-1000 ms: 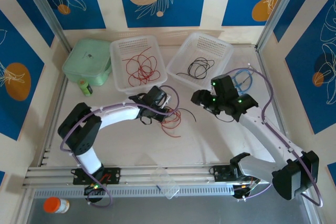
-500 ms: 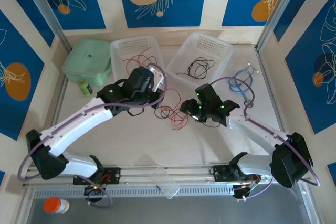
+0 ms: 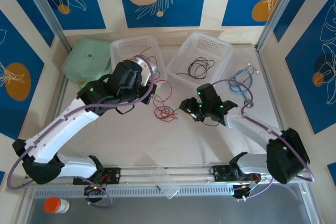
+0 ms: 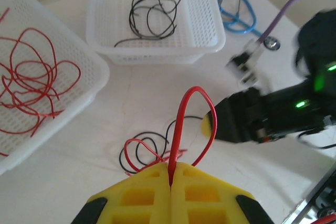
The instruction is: Untangle the cables
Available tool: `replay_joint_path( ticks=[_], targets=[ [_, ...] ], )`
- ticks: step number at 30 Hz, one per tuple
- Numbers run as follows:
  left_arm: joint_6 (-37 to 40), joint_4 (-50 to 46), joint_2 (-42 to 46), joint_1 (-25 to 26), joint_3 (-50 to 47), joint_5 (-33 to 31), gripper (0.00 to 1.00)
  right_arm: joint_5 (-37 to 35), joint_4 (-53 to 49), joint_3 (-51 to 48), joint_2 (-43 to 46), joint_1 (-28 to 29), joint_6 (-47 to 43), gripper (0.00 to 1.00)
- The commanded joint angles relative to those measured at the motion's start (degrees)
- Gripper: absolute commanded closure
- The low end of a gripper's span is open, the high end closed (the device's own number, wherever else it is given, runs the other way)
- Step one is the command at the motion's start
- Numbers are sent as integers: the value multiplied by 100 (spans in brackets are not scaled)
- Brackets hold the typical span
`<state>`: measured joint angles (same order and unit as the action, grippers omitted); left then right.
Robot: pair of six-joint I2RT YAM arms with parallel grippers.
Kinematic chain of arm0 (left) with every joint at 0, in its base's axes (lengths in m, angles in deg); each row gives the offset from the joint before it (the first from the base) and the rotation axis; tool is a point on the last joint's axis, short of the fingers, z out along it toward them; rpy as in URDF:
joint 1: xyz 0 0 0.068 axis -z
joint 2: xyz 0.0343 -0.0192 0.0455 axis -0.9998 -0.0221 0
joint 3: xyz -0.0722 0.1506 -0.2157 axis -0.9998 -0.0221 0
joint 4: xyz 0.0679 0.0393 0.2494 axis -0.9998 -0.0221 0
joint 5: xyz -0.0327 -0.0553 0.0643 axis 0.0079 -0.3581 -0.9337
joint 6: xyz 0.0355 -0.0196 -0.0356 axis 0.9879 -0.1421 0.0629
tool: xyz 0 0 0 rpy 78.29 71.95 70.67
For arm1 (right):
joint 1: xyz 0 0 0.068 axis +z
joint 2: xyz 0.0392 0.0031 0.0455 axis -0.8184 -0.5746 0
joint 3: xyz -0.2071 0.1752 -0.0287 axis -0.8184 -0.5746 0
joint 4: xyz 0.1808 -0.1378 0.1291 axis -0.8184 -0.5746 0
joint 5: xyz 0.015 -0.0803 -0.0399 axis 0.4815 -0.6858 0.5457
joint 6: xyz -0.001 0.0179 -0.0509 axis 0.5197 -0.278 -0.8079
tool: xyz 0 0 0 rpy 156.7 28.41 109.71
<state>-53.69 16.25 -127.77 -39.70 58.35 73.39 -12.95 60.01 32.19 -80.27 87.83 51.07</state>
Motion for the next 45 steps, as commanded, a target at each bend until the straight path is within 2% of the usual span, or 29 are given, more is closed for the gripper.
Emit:
replay_joint_path(
  ticks=[1, 7, 11, 17, 20, 21, 24, 25, 29, 32, 40, 42, 45],
  targets=[
    [116, -139, 148, 44, 139, -79, 100, 278, 672, 66, -338, 241, 791, 49],
    [107, -71, 202, 52, 45, -88, 100, 146, 1734, -292, -722, 628, 2531, 36],
    [179, -55, 230, 46, 154, -99, 99, -233, 1809, -402, -779, 873, 3083, 36],
    [286, 48, 295, 47, 331, -88, 99, -320, 2081, -570, -1075, 977, 3617, 45],
    [309, 110, 327, 41, 344, -88, 99, -299, 2219, -555, -1315, 1016, 3730, 55],
    [302, 133, 348, 45, 345, -88, 99, -319, 2222, -546, -1408, 1024, 3747, 61],
    [342, 169, 392, 45, 394, -141, 99, -315, 2499, -668, -1611, 1012, 3865, 94],
    [377, 150, 399, 45, 438, -205, 99, -292, 2545, -714, -1641, 1016, 3882, 100],
    [577, 78, 399, 39, 685, -869, 99, -314, 2227, -788, -1522, 1025, 3701, 100],
    [847, 132, 344, 36, 917, -1615, 99, -440, 1904, -930, -1318, 1031, 3564, 100],
    [1988, 1032, 40, -62, 1051, -3237, 97, -744, 1445, -1394, -761, 1095, 3325, 100],
    [2085, 1284, -114, -237, 993, -3414, 96, -807, 1321, -1394, -607, 1112, 3149, 100],
    [1977, 1444, -436, -654, 1007, -3079, 96, -954, 999, -1330, -365, 1162, 2861, 100]
  ],
)
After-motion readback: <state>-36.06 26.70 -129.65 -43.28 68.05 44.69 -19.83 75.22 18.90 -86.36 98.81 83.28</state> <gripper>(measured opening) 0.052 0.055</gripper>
